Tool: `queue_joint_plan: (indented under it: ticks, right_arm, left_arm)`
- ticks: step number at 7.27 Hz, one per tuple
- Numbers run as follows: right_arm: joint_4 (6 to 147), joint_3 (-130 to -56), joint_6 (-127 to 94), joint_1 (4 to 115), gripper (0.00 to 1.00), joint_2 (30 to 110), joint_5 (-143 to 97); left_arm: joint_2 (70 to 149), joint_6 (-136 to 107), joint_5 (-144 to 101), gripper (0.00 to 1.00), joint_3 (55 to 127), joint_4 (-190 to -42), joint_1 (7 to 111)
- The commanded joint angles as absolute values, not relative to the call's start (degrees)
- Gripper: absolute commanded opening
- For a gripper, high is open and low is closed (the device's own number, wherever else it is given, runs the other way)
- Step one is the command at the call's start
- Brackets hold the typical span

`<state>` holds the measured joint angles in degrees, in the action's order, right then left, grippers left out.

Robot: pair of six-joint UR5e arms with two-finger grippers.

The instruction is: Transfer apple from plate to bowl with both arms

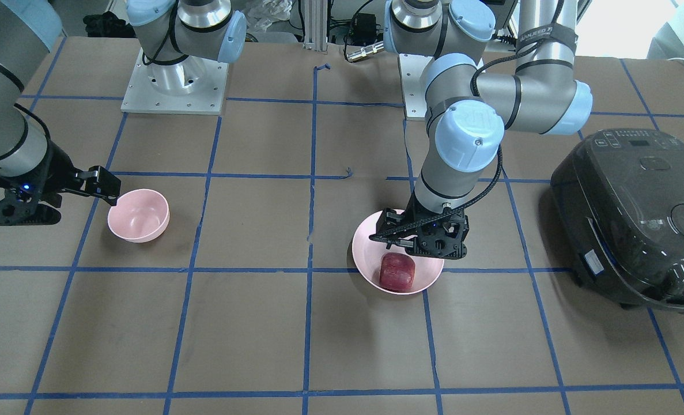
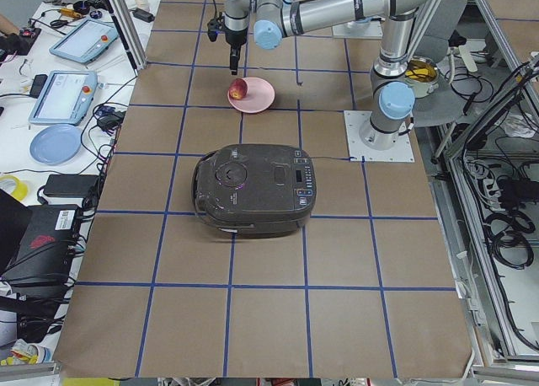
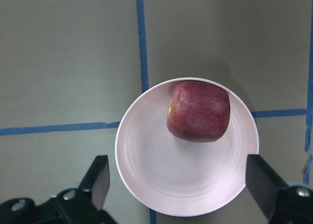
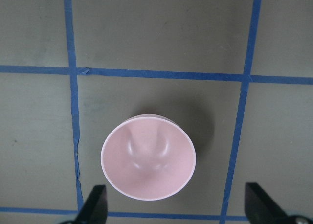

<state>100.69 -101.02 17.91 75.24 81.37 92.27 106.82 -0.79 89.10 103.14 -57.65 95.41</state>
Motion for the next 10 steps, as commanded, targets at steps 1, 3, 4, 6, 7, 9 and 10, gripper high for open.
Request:
queue_joint_plan:
  ticks: [1,3,4,6,7,9,10]
  right_arm:
    - [105.54,-108.59,18.99,74.10,1.00,78.67,92.46]
    - [116.32,-114.41,21.94,71.99,1.00,78.05,92.55]
    - [117.50,-115.04,24.32,71.11,1.00,77.00,92.20]
    - [117.68,-117.23,24.35,70.66,0.96,74.72,91.67]
    - [117.77,-117.51,23.74,70.66,0.48,74.62,91.84]
    - [117.60,-117.16,23.82,70.66,0.00,74.71,92.02]
    - [117.51,-117.07,23.82,70.66,0.00,74.97,91.85]
  left_arm:
    - [110.91,-0.62,89.21,1.00,103.62,-54.42,96.50]
    - [113.19,-0.35,89.47,1.00,103.54,-51.09,96.59]
    - [114.60,-0.44,89.65,1.00,103.54,-50.37,96.59]
    - [116.27,-0.18,90.35,1.00,103.54,-48.60,96.68]
    - [116.19,-0.18,90.79,0.94,103.80,-48.60,96.77]
    - [115.67,-0.18,91.49,0.59,103.89,-48.69,96.77]
    - [114.45,-0.26,91.49,0.40,103.89,-48.87,96.94]
